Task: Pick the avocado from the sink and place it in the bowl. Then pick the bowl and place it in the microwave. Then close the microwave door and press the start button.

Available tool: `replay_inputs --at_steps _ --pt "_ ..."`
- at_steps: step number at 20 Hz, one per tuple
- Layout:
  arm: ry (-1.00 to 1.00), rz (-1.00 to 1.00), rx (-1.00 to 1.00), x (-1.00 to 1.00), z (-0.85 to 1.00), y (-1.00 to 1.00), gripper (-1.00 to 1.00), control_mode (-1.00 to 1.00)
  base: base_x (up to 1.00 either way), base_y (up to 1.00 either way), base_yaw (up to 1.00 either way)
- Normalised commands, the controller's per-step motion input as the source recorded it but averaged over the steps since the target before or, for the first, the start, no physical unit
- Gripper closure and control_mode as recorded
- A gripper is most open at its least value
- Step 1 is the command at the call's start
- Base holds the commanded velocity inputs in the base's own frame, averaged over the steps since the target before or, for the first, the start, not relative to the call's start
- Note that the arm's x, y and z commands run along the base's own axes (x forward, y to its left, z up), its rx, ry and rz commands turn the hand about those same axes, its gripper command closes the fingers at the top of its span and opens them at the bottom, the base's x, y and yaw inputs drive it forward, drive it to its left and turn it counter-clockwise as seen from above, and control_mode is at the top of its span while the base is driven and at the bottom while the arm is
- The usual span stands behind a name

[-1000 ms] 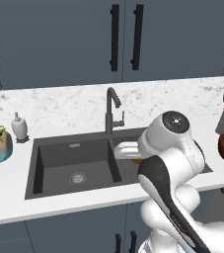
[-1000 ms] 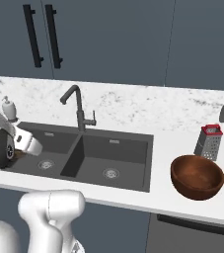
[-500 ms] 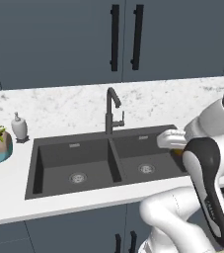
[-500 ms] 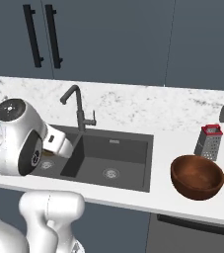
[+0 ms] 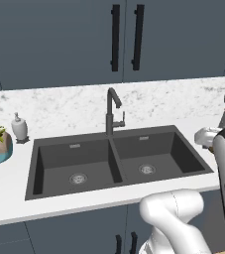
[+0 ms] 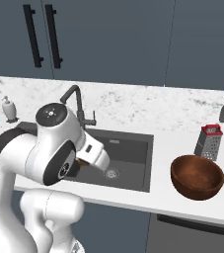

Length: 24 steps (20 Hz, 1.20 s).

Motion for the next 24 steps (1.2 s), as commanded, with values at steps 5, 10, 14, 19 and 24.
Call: replay_inputs --at_steps 5,10,14,19,24 --pt "0.07 -0.13 0.0 0.0 0.0 -0.99 1.0 -1.0 0.0 0.0 0.0" --pt "0.04 -0.15 0.0 0.0 0.0 -0.93 1.0 -1.0 0.0 0.0 0.0" --pt "0.0 -0.12 0.0 0.09 -0.14 -0.84 1.0 -1.0 0.0 0.0 0.0" --pt "0.05 -0.1 0.0 0.33 -0.11 -0.79 1.0 -1.0 0.0 0.0 0.0" --pt "0.14 -0.01 0.05 0.5 -0.04 -0.7 1.0 -1.0 0.0 0.0 0.0"
